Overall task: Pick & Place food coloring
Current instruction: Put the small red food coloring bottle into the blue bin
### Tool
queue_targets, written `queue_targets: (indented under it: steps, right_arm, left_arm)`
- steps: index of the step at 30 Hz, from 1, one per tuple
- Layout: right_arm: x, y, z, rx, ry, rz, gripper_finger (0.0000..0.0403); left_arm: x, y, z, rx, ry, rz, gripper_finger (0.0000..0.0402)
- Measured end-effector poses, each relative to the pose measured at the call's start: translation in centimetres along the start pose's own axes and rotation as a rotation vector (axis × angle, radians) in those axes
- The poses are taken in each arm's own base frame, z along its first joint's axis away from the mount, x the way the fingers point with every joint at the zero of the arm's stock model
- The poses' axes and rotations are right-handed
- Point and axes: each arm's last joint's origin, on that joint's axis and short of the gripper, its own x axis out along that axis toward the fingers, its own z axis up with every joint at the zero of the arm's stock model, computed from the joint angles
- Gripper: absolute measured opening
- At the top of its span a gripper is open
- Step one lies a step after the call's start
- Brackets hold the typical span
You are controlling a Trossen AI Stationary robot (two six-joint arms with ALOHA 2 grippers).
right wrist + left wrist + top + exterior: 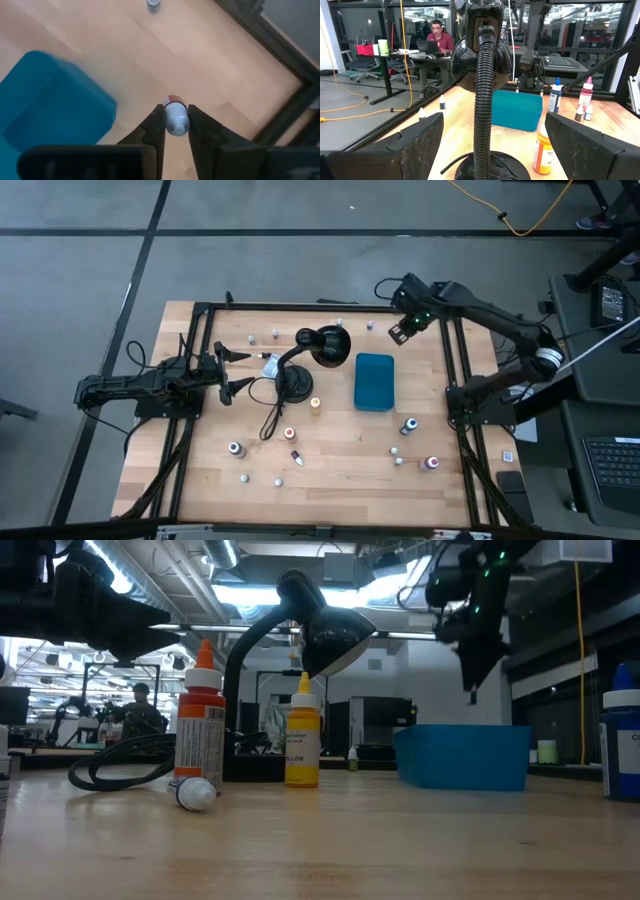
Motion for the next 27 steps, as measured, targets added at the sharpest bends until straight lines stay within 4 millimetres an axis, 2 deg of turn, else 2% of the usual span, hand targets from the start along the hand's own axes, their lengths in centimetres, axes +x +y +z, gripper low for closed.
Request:
queue_targets:
  steps: [6, 12, 20, 27]
  right_arm:
    - [-3.2, 2.0, -1.8, -0.065, -0.023, 0.022, 0.0071]
    - [-5.2, 4.8, -3.2, -0.124, -0.062, 0.080, 0.0066]
    - [-5.6, 8.9, -5.4, -0.213, -0.046, 0.141, 0.0071]
    - [-3.6, 11.0, -7.7, -0.249, -0.004, 0.154, 0.0070]
  left_arm:
    - [0.0, 0.0, 0.0, 0.000, 0.000, 0.000, 0.0345]
    - [0.0, 0.0, 0.0, 0.000, 0.000, 0.000, 0.0345]
    - [0.0, 0.0, 0.0, 0.000, 0.000, 0.000, 0.0345]
    - [0.0, 0.0, 0.0, 0.000, 0.000, 0.000, 0.0345]
